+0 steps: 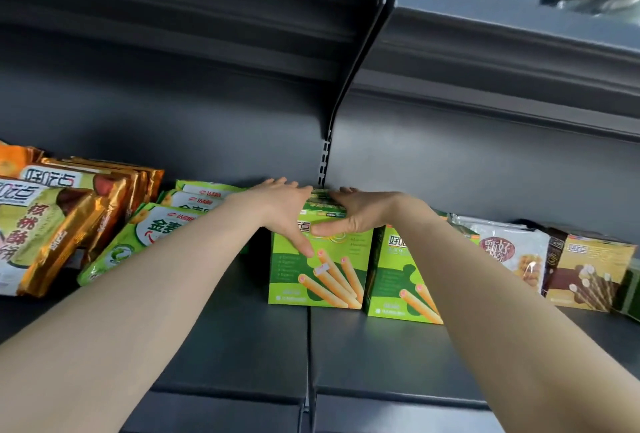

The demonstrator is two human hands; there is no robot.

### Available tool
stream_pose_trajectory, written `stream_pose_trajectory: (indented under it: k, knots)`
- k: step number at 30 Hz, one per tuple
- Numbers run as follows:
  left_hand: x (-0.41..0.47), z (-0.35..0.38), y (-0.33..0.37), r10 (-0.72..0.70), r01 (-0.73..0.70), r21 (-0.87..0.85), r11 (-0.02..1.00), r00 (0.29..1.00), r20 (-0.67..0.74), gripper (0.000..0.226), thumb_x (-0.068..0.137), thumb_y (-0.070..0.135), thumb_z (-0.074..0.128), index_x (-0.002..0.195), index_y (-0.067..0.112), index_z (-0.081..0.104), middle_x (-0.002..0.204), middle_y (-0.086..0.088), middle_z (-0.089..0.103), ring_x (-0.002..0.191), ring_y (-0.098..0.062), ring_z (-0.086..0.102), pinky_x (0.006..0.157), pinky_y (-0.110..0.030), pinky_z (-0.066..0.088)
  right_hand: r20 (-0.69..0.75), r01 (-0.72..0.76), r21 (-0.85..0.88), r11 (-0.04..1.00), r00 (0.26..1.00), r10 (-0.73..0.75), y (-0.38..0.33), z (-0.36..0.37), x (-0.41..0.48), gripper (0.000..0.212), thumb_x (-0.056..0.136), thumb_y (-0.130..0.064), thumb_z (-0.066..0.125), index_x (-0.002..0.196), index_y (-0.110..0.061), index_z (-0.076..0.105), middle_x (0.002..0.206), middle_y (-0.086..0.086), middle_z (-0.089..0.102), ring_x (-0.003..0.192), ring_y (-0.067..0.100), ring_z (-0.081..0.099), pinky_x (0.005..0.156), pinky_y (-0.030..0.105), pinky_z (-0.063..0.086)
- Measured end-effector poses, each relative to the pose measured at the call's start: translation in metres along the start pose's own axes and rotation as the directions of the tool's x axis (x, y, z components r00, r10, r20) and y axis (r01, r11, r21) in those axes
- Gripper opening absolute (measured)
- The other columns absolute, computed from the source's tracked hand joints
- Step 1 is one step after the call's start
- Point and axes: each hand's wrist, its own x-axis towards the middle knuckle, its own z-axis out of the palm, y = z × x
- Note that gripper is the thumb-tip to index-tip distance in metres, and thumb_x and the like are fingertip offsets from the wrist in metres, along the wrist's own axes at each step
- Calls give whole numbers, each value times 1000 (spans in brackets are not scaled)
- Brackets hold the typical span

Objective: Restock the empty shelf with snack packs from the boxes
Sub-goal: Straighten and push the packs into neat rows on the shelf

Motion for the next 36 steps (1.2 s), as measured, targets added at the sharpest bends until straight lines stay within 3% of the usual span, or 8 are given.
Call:
stream_pose_trajectory:
  k: [3,8,15,19,22,26,28,36]
  knots:
    - [2,-3,-1,6,-3,-64,998,999,54,136,52,76,79,157,15,16,159,-4,32,143,-24,35,115,-37,34,-7,-8,86,996,1000,9,3,6,4,118,68,-83,62,158,-21,17,162,-2,27,146,18,30,117,30,26]
    - [3,-7,4,-1,2,-58,998,999,32,118,55,70,82,147,14,37,147,-4,49,131,-24,48,105,-38,44,-76,-58,101,993,995,66,5,11,6,128,58,-81,73,157,-19,22,160,-1,31,144,20,34,116,33,33]
    - [-13,-2,11,-27,24,-38,999,997,-73,118,54,68,82,151,24,32,148,-3,47,135,-26,45,106,-43,43,-214,-129,-56,990,970,114,-10,19,-3,112,48,-95,61,129,-18,56,120,1,65,112,24,61,95,40,52]
    - [-28,1,20,14,-11,16,1000,980,-196,112,61,66,80,151,22,32,150,1,43,142,-26,32,115,-42,31,-418,-125,-161,979,907,47,-13,34,-20,101,61,-90,57,130,-16,53,128,5,62,120,29,58,99,40,45]
    - [-39,3,35,50,-32,68,997,961,-273,118,66,68,76,156,19,19,161,-1,26,150,-27,16,123,-40,14,-586,-100,-171,980,810,-19,-6,50,-39,102,68,-82,60,142,-15,44,139,6,55,133,27,47,110,42,33]
    - [-46,20,76,113,-48,158,986,898,-426,118,70,61,76,157,16,11,164,-4,14,152,-27,3,124,-42,-1,-890,-151,-162,975,450,-78,19,89,-66,81,72,-69,69,129,-12,57,118,9,66,120,34,56,101,47,41]
    - [-46,32,96,105,-32,163,986,879,-465,120,70,57,78,157,14,7,165,-5,11,153,-28,0,123,-45,-2,-924,-250,-137,959,381,-33,32,111,-77,76,79,-70,62,130,-14,56,123,11,62,125,36,51,105,51,37]
    - [-34,59,104,33,31,117,993,861,-508,135,61,41,90,158,15,0,164,-7,11,152,-27,2,123,-47,-1,-866,-316,-83,945,492,88,60,137,-70,94,71,-67,68,142,-10,44,139,23,50,138,45,38,109,71,25]
